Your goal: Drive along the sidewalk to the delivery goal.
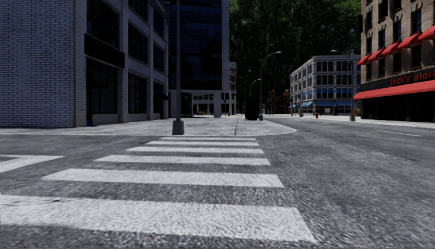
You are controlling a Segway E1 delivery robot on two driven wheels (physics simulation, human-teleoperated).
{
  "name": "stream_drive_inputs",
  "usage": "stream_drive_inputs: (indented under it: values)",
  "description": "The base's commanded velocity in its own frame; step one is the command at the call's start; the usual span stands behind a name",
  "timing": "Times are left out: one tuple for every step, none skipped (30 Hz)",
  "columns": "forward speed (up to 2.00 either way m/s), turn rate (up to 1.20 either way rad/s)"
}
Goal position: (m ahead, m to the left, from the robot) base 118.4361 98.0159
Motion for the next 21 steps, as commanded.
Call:
stream_drive_inputs:
  values:
    - [1.29,0.00]
    - [1.32,0.00]
    - [1.33,0.00]
    - [1.34,0.00]
    - [1.35,0.00]
    - [1.35,0.00]
    - [1.36,0.00]
    - [1.36,0.00]
    - [1.38,0.00]
    - [1.38,0.00]
    - [1.42,0.00]
    - [1.47,0.00]
    - [1.47,0.00]
    - [1.50,0.00]
    - [1.53,0.00]
    - [2.00,0.00]
    - [2.00,0.00]
    - [2.00,0.00]
    - [2.00,0.00]
    - [2.00,0.00]
    - [2.00,0.00]
